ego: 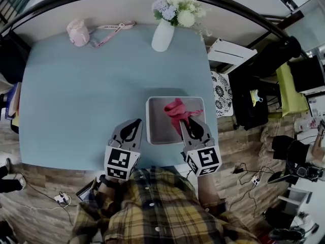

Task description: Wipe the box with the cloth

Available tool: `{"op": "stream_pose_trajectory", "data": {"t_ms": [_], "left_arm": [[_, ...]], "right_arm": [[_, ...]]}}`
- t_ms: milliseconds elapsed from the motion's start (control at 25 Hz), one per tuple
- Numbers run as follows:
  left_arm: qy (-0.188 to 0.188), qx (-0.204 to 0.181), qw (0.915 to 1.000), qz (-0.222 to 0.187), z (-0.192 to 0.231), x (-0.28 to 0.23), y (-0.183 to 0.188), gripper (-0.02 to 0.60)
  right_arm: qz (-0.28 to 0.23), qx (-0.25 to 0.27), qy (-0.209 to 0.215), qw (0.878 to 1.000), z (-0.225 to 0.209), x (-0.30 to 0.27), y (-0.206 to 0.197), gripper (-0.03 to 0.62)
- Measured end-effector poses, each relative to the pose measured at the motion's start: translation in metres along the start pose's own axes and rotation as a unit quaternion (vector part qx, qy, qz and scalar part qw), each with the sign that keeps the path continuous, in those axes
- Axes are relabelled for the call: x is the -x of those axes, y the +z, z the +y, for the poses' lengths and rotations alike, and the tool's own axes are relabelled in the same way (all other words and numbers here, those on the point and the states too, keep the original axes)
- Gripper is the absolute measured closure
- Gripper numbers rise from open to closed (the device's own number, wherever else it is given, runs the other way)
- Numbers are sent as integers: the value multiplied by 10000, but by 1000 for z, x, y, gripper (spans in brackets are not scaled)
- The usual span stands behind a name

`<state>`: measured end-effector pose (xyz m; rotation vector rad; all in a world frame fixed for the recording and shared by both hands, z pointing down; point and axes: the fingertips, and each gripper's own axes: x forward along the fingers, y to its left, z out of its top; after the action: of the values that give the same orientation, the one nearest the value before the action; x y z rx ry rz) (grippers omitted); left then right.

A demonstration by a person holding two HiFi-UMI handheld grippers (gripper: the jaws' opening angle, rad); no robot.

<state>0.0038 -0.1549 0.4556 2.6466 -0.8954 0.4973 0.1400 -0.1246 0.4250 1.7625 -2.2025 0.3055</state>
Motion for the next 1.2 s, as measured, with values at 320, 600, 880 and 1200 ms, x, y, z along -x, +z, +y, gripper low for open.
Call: {"op": "stream_pose_trajectory", "data": {"t_ms": [320, 600, 880, 1200], "left_arm": [[-266, 80, 9992, 276, -22, -10, -20, 588], [-288, 180, 9987, 390, -25, -13, -34, 588], [-151, 312, 9986, 397, -16, -9, -40, 588], [43, 416, 9985, 354, -4, 1, -43, 588]], "right_arm": [[38, 127, 469, 9988, 21, -28, 1, 548], [234, 185, 941, 9951, 42, -66, -9, 548], [736, 315, 1276, 9886, 54, -104, -36, 548], [1347, 1190, 1342, 9745, 62, -120, -70, 548]]}}
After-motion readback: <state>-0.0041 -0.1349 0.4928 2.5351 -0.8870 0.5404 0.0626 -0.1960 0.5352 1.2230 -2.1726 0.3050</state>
